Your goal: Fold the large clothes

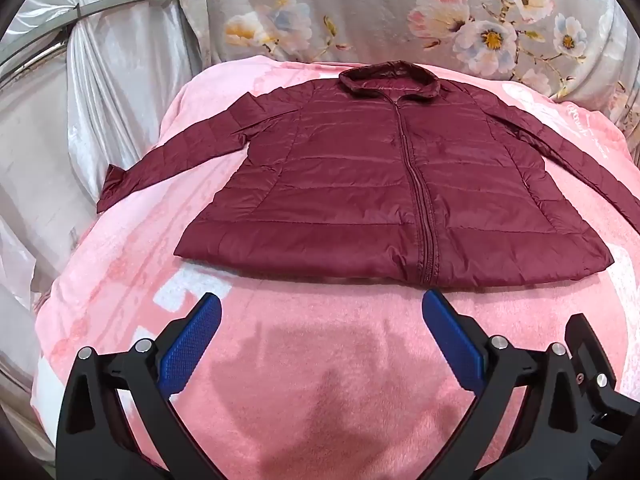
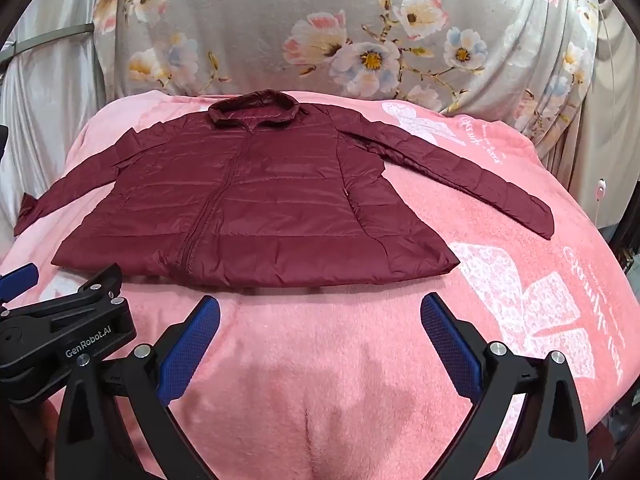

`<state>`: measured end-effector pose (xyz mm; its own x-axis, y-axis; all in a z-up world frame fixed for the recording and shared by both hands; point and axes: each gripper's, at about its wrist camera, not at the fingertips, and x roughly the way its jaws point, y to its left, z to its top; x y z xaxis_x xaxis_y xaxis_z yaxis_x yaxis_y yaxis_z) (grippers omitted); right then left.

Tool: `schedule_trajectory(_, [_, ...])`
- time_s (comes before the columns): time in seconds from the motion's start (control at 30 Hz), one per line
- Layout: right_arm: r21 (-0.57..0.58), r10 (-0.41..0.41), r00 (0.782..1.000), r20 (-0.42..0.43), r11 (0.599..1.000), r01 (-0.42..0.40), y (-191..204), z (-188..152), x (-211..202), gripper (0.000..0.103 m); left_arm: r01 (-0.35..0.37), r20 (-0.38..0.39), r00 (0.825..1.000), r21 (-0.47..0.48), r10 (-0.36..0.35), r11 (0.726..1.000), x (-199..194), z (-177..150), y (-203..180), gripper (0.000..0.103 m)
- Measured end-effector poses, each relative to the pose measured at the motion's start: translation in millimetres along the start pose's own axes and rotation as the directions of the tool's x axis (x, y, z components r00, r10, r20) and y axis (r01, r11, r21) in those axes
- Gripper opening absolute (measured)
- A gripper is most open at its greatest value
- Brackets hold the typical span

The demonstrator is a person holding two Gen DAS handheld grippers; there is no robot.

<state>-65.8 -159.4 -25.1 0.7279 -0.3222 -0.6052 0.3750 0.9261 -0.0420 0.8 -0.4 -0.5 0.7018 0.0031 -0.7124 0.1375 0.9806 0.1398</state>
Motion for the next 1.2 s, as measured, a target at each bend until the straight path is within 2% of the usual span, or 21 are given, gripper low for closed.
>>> schedule_trajectory(1.2, [0.002,0.004,1.000,0.007,1.000,-0.004,-2,-3,-10,0.098,0.003,0.002,1.000,-0.007,-0.003,1.000,-5,3,1,0.098])
